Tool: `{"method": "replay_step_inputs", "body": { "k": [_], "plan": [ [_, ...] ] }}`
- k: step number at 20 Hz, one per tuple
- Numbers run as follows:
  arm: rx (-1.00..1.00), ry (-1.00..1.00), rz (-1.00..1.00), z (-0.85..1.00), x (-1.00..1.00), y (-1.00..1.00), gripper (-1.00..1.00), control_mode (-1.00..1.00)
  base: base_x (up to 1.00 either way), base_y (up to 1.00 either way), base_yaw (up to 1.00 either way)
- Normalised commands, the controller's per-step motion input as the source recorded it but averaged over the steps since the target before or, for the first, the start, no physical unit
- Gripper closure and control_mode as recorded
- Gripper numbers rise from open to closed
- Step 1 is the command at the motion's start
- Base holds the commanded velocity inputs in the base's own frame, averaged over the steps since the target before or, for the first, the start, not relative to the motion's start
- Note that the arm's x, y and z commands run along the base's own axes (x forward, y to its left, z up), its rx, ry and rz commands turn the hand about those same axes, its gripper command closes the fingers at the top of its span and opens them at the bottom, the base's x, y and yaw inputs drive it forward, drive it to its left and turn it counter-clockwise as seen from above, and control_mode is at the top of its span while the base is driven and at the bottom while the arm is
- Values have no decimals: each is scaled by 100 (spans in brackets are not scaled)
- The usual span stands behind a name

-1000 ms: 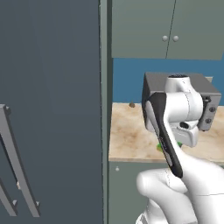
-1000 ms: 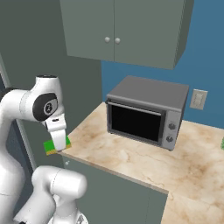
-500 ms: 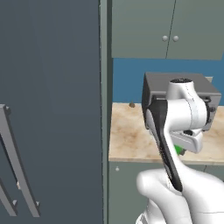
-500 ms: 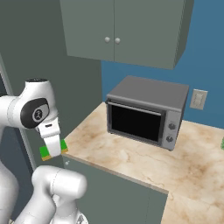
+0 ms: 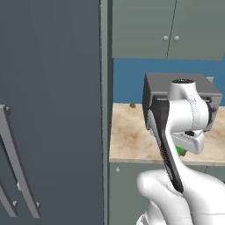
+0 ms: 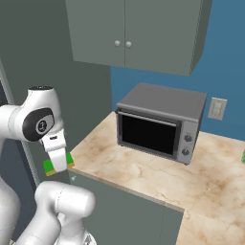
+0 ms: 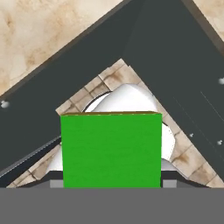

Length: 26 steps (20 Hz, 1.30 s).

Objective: Place the sponge inside the microwave to prepare for sanitizing.

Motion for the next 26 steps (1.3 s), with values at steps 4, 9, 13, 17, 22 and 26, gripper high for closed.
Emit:
{"method": "replay_step_inputs", "body": {
  "k": [4,9,13,17,22,26],
  "plan": [
    [0,0,0,0,-3,0,100,-100,0,0,0],
    [0,0,0,0,0,0,100,100,-37,37,-12],
    [0,0,0,0,0,0,100,100,-63,72,-20],
    [0,0,0,0,0,0,100,100,-61,67,-19],
    [0,0,0,0,0,0,100,100,-56,90,-18],
    [0,0,0,0,0,0,100,100,-36,99,-15]
  ]
}}
